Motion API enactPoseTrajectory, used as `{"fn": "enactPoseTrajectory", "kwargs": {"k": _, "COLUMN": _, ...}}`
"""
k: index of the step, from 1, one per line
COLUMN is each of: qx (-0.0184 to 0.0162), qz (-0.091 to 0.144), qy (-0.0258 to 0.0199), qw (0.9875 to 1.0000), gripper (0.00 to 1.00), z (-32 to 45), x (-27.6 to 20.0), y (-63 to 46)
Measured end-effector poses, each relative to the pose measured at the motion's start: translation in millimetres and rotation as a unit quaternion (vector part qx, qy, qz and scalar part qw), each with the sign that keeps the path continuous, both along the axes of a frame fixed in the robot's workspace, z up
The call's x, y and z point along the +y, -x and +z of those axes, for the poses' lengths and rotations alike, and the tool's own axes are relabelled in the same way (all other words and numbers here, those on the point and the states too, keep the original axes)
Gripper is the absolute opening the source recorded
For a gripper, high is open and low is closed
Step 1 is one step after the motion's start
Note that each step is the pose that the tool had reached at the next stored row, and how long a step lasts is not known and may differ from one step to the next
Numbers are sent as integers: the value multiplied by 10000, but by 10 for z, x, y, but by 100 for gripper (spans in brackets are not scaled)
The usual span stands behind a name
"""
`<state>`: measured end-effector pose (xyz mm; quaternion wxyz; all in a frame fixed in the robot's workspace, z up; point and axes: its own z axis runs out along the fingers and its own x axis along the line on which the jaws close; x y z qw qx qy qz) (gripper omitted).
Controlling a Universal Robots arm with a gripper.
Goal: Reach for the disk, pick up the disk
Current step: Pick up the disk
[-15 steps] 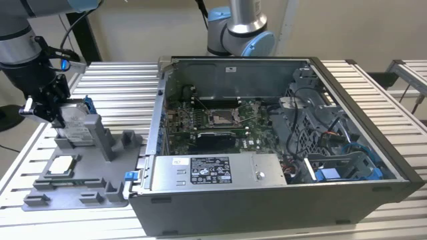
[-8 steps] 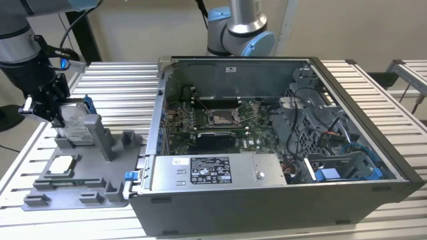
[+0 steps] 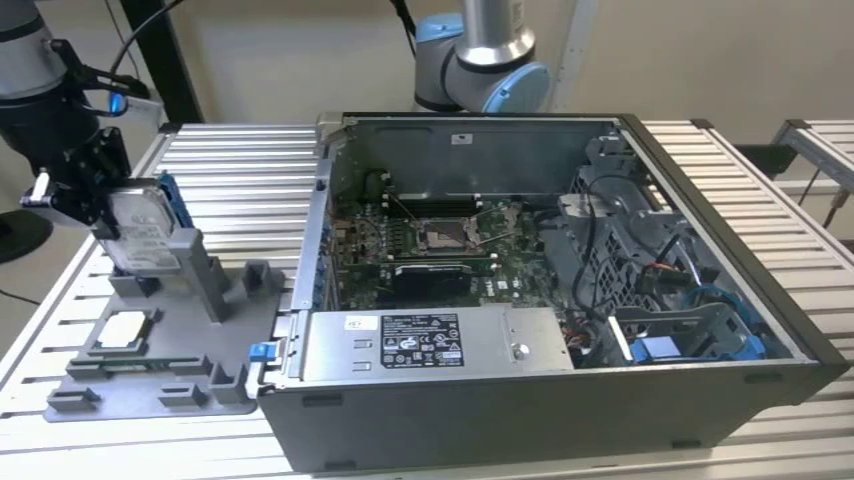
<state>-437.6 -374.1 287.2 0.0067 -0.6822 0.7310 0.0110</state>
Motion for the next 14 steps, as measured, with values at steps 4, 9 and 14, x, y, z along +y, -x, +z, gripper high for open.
{"fn": "enactPoseTrajectory", "kwargs": {"k": 4, "qx": 0, "qz": 0, "qy": 0, "qw": 10000, "gripper": 0, "z": 51, "x": 0, "y": 0}}
{"fn": "enactPoseTrajectory", "kwargs": {"k": 9, "qx": 0, "qz": 0, "qy": 0, "qw": 10000, "gripper": 0, "z": 144, "x": 0, "y": 0}}
{"fn": "enactPoseTrajectory", "kwargs": {"k": 14, "qx": 0, "qz": 0, "qy": 0, "qw": 10000, "gripper": 0, "z": 251, "x": 0, "y": 0}}
